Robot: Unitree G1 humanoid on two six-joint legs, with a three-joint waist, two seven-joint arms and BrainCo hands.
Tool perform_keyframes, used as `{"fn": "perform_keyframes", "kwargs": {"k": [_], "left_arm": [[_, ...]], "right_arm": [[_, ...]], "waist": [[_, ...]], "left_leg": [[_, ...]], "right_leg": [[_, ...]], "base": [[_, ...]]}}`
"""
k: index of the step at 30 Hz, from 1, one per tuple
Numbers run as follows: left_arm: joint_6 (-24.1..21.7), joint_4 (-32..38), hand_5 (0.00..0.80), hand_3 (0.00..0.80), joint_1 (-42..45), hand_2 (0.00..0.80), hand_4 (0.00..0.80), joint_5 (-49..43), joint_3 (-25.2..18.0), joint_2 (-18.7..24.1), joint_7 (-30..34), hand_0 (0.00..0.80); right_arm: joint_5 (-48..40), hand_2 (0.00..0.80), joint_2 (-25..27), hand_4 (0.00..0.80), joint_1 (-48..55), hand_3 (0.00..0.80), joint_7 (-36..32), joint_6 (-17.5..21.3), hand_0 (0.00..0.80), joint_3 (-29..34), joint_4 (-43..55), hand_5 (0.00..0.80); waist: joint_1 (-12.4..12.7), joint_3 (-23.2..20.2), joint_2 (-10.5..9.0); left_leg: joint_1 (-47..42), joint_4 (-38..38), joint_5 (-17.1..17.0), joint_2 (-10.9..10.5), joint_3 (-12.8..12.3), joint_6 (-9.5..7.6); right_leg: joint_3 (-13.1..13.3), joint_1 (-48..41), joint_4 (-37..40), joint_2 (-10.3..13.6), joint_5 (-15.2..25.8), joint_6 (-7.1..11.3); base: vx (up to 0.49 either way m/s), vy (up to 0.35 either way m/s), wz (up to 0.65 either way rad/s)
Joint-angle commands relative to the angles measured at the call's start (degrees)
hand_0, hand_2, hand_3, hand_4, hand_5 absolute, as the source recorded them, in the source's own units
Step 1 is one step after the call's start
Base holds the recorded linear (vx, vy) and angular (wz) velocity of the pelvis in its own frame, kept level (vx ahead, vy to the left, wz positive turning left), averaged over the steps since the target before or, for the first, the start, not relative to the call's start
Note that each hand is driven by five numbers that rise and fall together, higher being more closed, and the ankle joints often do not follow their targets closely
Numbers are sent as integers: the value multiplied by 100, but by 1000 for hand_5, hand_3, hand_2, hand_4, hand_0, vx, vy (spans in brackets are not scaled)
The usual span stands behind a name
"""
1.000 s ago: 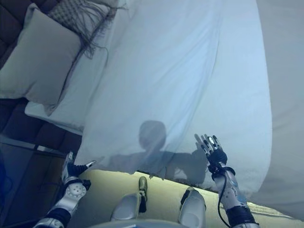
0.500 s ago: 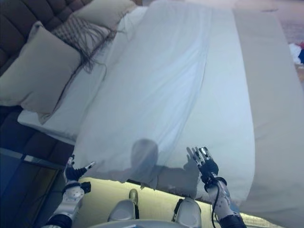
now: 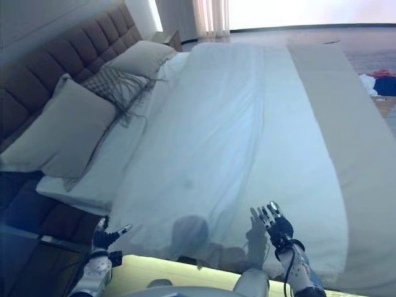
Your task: Make the bed neatly
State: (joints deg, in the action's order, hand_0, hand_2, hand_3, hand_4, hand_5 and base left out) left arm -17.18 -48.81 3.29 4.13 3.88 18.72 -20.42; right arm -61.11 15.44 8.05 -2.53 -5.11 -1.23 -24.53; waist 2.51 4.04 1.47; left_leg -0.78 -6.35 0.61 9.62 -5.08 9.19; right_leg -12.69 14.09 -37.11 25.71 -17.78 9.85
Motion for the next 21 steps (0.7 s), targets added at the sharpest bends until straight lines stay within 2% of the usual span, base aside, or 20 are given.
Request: {"fn": "perform_keyframes", "kwargs": {"k": [1, 3, 4, 5, 7, 10, 11, 12, 14, 16, 19, 21], "left_arm": [[-217, 601, 0, 0, 39, 0, 0, -164, -227, 513, -171, 0], [-181, 692, 0, 0, -41, 0, 0, -205, -249, 631, -229, 0], [-121, 742, 0, 0, -87, 0, 0, -211, -263, 693, -286, 0], [-42, 775, 0, 0, -137, 0, 0, -245, -288, 760, -353, 0], [-19, 752, 0, 0, -208, 0, 0, -278, -264, 810, -394, 0], [-51, 656, 0, 0, -278, 0, 0, -421, -272, 839, -416, 0], [-31, 646, 0, 0, -323, 0, 0, -472, -237, 848, -439, 0], [1, 628, 0, 0, -403, 0, 0, -532, -172, 855, -497, 0], [62, 581, 0, 0, -609, 0, 0, -599, -50, 854, -619, 0], [164, 514, 0, 0, -743, 0, 0, -531, 16, 803, -715, 0], [214, 486, 0, 0, -753, 0, 0, -620, 67, 703, -734, 0], [158, 452, 0, 0, -828, 0, 0, -598, 186, 640, -734, 0]], "right_arm": [[-276, 0, -412, 0, -309, 0, 171, 181, 0, 119, 663, 0], [-282, 0, -520, 0, -380, 0, 10, 180, 0, 63, 680, 0], [-260, 0, -546, 0, -418, 0, -93, 193, 0, -1, 636, 0], [-271, 0, -547, 0, -483, 0, -189, 165, 0, -62, 564, 0], [-333, 0, -570, 0, -491, 0, -253, 156, 0, -139, 541, 0], [-295, 0, -621, 0, -391, 0, -338, 206, 0, -276, 574, 0], [-307, 0, -614, 0, -382, 0, -323, 215, 0, -330, 572, 0], [-309, 0, -603, 0, -372, 0, -264, 198, 0, -418, 599, 0], [-379, 0, -585, 0, -442, 0, -149, 180, 0, -626, 560, 0], [-353, 0, -512, 0, -495, 0, -32, 93, 0, -778, 462, 0], [-344, 0, -355, 0, -490, 0, 11, -81, 0, -921, 496, 0], [-317, 0, -232, 0, -438, 0, 82, -77, 0, -895, 517, 0]], "waist": [[155, 419, -267], [199, 435, -303], [226, 436, -321], [242, 428, -321], [246, 383, -262], [300, 263, -235], [311, 222, -245], [321, 214, -261], [383, 160, -398], [402, 153, -455], [339, 193, -418], [307, 210, -384]], "left_leg": [[273, -992, 583, -117, 309, -394], [264, -942, 730, -320, 221, -517], [243, -855, 753, -424, 144, -576], [234, -734, 735, -528, 63, -661], [327, -610, 624, -619, 57, -786], [405, -337, 334, -665, 13, -872], [459, -298, 249, -650, 39, -864], [515, -326, 203, -602, 86, -828], [677, -410, 93, -509, 89, -714], [671, -408, 22, -363, 74, -578], [536, -193, -228, -54, 14, -394], [655, -218, -312, 2, -81, -329]], "right_leg": [[382, -835, 2406, 560, 3055, 401], [412, -654, 2716, 655, 3505, 480], [382, -528, 2801, 622, 3653, 505], [400, -364, 2738, 480, 3717, 497], [606, -165, 2302, 185, 3533, 419], [399, -240, 1796, -282, 3185, 305], [332, -284, 1849, -412, 3036, 237], [252, -405, 1934, -585, 2715, 149], [-65, -738, 2567, -838, 2294, 52], [-249, -915, 2837, -941, 2199, 37], [-293, -1027, 2890, -1053, 2037, 32], [-391, -1033, 2924, -1051, 2027, 34]], "base": [[-77, 299, -2], [-108, 290, -22], [-167, 264, -24], [-199, 266, -26], [-198, 226, -44], [-113, 114, -24], [-96, -23, -12], [-122, -114, -12], [-105, -186, -8], [-25, -164, -9], [-3, -20, -10], [-72, 34, -8]]}}
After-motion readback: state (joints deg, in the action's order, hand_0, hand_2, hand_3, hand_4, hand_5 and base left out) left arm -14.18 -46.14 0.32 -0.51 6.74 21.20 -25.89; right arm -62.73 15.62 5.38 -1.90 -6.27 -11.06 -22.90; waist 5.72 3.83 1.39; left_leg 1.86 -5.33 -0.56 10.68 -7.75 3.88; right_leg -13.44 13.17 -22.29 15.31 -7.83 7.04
